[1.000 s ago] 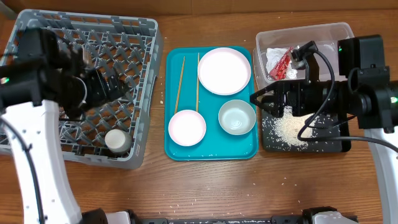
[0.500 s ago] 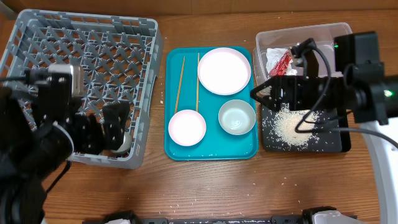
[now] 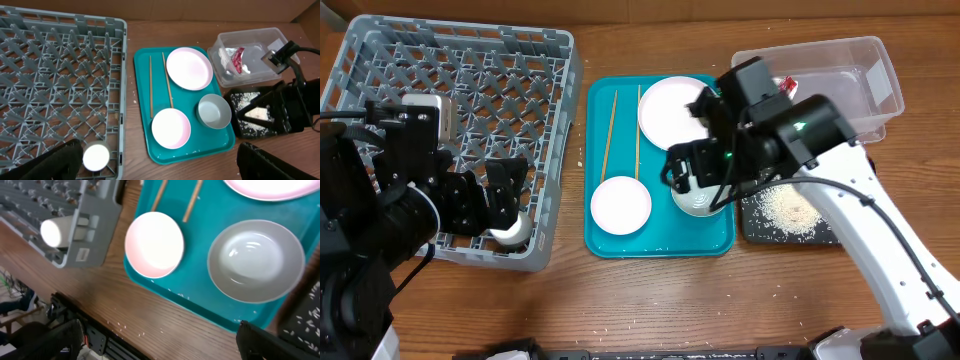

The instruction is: Sort waste into correct bins and load items into the dishwasher

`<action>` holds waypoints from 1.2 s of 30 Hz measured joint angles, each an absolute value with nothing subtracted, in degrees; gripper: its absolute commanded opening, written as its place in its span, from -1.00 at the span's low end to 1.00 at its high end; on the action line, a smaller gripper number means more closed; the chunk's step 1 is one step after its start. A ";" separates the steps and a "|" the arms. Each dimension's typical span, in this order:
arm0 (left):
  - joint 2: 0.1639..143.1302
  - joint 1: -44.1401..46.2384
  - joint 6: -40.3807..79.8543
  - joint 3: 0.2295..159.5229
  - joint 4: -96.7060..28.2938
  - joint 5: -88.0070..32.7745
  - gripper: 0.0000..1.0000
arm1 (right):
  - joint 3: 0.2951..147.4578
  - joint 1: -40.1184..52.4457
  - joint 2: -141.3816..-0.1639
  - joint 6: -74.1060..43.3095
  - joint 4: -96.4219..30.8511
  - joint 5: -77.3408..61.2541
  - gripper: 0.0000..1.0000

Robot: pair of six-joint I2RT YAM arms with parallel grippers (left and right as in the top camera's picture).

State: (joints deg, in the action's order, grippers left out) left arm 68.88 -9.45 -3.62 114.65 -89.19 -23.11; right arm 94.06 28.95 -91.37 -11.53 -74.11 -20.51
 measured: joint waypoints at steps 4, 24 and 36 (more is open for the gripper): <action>69.47 -9.45 -3.62 114.65 -89.21 -23.11 0.99 | 94.06 30.30 -91.35 -11.84 -73.95 -20.38 1.00; 73.56 -9.45 -3.62 114.65 -89.21 -22.90 1.00 | 94.06 30.41 -91.35 -12.01 -75.46 -19.18 1.00; 76.05 -9.45 -3.62 114.65 -89.21 -22.90 1.00 | 94.06 30.41 -91.35 -11.99 -75.50 -19.07 1.00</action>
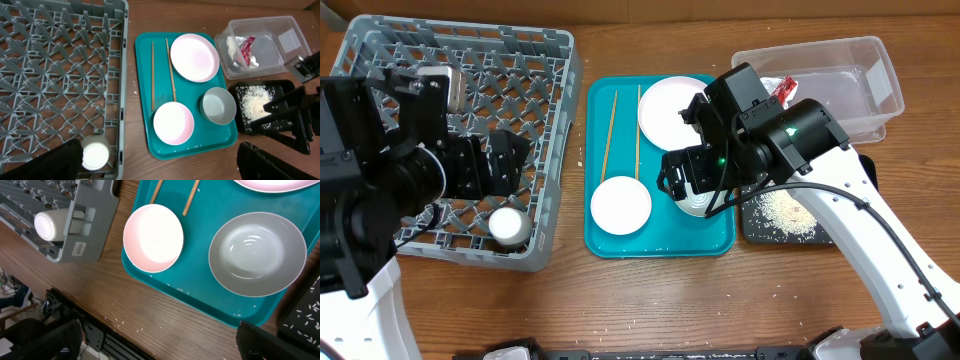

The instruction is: Sort waste into correct bins and load items into the dishwasher

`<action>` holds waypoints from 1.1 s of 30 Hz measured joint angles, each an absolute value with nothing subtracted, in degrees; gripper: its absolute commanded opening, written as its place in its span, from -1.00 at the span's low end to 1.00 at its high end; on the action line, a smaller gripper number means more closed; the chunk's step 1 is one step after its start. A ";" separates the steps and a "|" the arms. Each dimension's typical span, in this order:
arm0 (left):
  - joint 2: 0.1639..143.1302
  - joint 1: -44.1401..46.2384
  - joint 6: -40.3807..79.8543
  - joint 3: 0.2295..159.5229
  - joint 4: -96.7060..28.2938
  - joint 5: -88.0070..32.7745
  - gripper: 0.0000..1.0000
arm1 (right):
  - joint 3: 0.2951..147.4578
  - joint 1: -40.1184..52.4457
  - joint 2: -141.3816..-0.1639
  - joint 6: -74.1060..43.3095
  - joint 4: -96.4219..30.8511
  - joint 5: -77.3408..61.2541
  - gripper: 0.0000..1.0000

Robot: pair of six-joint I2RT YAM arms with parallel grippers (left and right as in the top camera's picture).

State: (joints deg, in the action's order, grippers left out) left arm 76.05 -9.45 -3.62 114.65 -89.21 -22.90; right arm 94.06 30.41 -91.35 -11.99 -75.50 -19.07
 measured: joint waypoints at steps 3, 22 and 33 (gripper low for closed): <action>76.60 -9.45 -3.62 114.65 -89.21 -22.90 1.00 | 94.06 30.41 -91.35 -11.99 -75.48 -19.07 1.00; 81.65 -9.34 -3.62 114.58 -89.21 -22.26 1.00 | 94.06 30.41 -91.35 -11.99 -75.50 -19.07 1.00; 81.82 -9.34 -3.62 114.58 -89.21 -22.06 1.00 | 94.06 30.41 -91.35 -11.99 -75.46 -19.07 1.00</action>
